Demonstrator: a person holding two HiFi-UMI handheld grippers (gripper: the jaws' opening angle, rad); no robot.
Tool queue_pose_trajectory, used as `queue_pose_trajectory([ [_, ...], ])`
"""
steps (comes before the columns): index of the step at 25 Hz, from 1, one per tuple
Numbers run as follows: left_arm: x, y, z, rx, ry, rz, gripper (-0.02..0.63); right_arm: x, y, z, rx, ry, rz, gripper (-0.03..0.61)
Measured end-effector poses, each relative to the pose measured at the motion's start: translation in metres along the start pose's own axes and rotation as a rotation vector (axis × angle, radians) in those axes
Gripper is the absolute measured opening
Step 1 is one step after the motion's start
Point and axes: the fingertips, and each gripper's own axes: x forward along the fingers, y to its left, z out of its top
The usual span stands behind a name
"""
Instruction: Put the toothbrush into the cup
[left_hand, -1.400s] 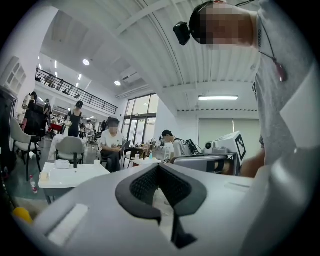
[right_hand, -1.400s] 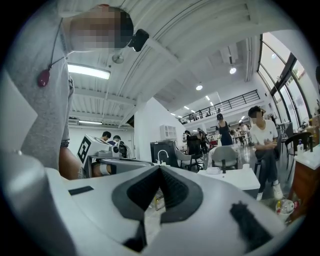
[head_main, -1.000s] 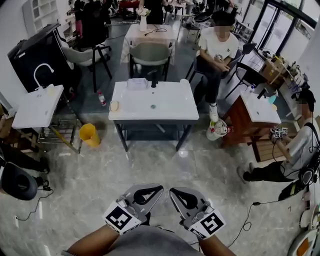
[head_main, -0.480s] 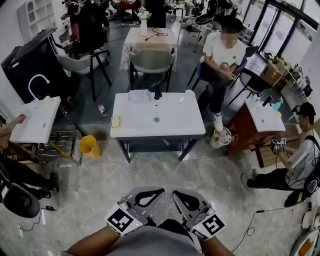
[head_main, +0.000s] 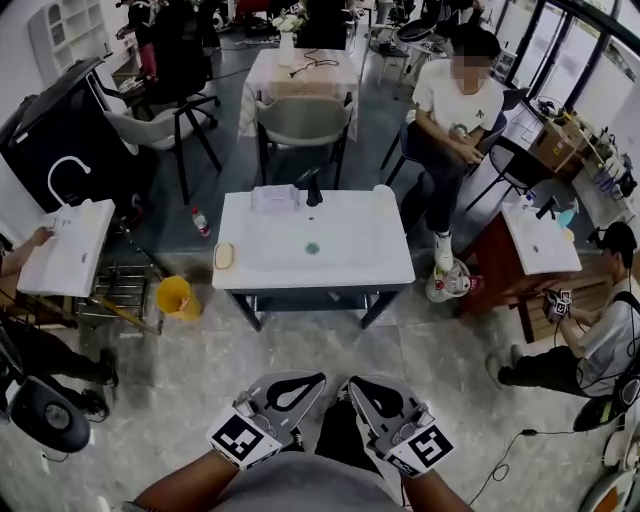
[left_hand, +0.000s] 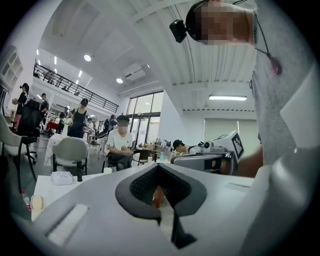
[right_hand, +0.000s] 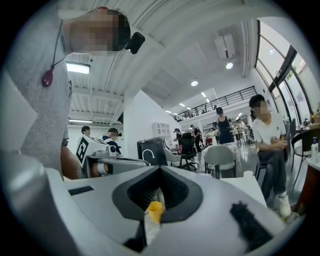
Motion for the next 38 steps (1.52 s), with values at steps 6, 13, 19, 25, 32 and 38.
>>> queue_pose_trajectory([
  [6,0.066,0.031,0.021,-0.015,-0.023,0.059,0.008,0.011,-0.064,0.012,-0.017,-0.002,0.072,0.012],
  [13,0.139,0.066,0.038,0.017,-0.046,0.145,0.008,0.021,-0.138,0.029,-0.034,0.019,0.177,0.012],
  [19,0.182,0.081,0.04,0.016,-0.036,0.193,0.008,0.025,-0.186,0.036,-0.047,0.015,0.228,0.012],
  [25,0.211,0.098,0.043,-0.009,-0.03,0.23,0.008,0.033,-0.229,0.036,-0.022,0.028,0.239,0.012],
  [32,0.234,0.14,0.038,0.009,-0.011,0.242,0.008,0.069,-0.267,0.026,-0.014,0.06,0.242,0.012],
  [38,0.249,0.198,0.033,0.016,-0.012,0.247,0.006,0.118,-0.304,0.023,-0.025,0.077,0.22,0.012],
])
